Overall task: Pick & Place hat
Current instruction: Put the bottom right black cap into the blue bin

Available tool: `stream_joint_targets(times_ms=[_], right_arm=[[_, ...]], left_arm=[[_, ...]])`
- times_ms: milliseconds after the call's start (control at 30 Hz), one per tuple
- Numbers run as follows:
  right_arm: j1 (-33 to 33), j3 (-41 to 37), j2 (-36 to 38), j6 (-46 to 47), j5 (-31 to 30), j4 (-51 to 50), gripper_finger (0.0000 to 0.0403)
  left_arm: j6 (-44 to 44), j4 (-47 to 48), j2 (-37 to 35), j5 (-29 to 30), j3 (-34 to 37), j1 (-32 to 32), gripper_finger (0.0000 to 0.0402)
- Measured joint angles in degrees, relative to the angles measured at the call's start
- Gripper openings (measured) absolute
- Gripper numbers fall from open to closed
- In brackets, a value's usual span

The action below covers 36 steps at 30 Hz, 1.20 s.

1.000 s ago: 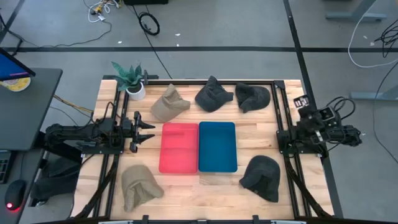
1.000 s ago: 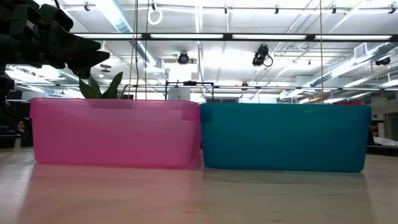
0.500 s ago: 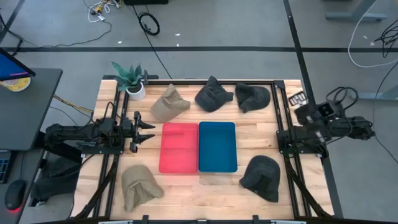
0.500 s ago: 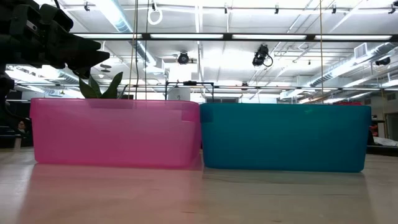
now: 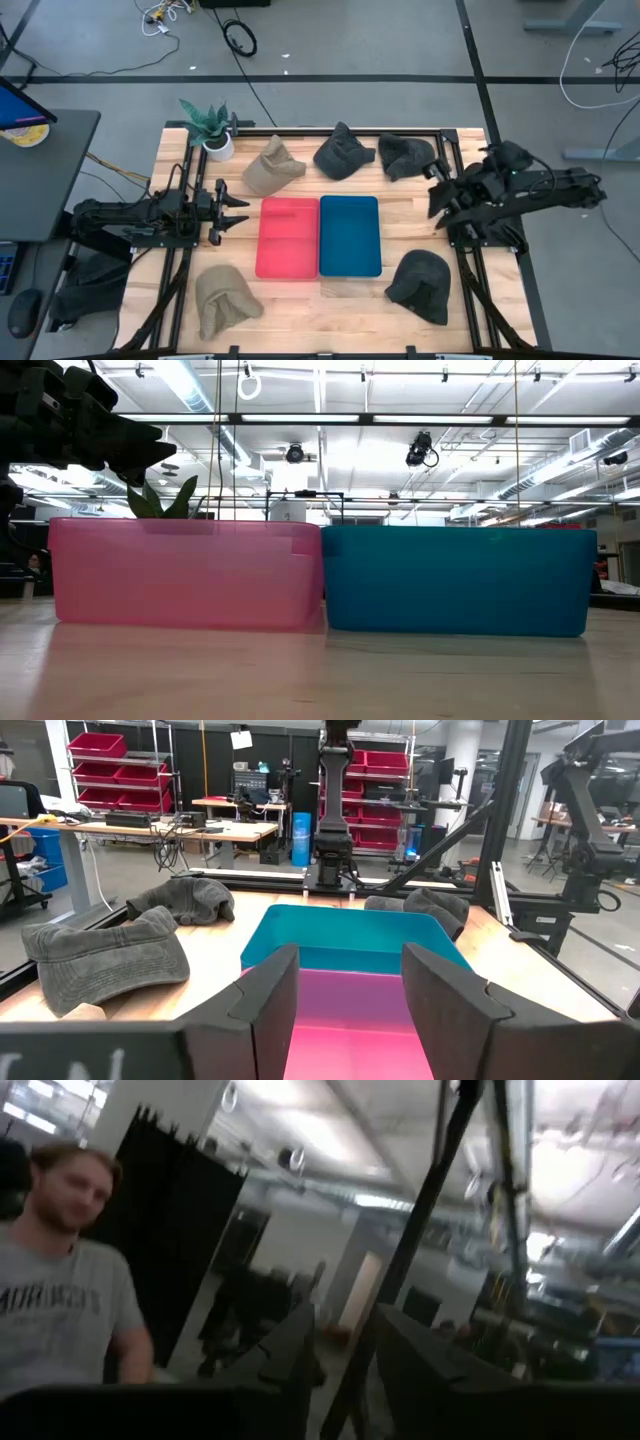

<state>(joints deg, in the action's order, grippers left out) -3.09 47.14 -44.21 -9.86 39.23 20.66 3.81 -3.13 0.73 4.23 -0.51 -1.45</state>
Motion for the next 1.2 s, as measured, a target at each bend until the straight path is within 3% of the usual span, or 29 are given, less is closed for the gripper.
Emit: stream_joint_targets(times_ms=[67,233,467,600,967,1200], right_arm=[[-1.8,3.4,-1.2,-3.0,-4.2,-7.8,0.0111],[-7.9,9.4,-4.4,-7.2,-21.3,-20.9,0.0111],[-15.6,11.0,-7.8,-13.1,-43.4,-22.1,0.0111],[-16.9,11.0,-9.0,-11.3,-56.1,-22.1,0.0111],[-16.8,11.0,-13.0,2.6,-56.2,-19.6,0.0111],[-16.8,10.4,-17.6,4.1,-56.1,-19.8,0.0111]], left_arm=[[0.0,0.0,0.0,0.0,0.0,0.0,0.0183],[0.0,0.0,0.0,0.0,0.0,0.0,0.0183],[0.0,0.0,0.0,0.0,0.0,0.0,0.0183],[0.0,0.0,0.0,0.0,0.0,0.0,0.0183],[0.0,0.0,0.0,0.0,0.0,0.0,0.0183],[0.0,0.0,0.0,0.0,0.0,0.0,0.0183]])
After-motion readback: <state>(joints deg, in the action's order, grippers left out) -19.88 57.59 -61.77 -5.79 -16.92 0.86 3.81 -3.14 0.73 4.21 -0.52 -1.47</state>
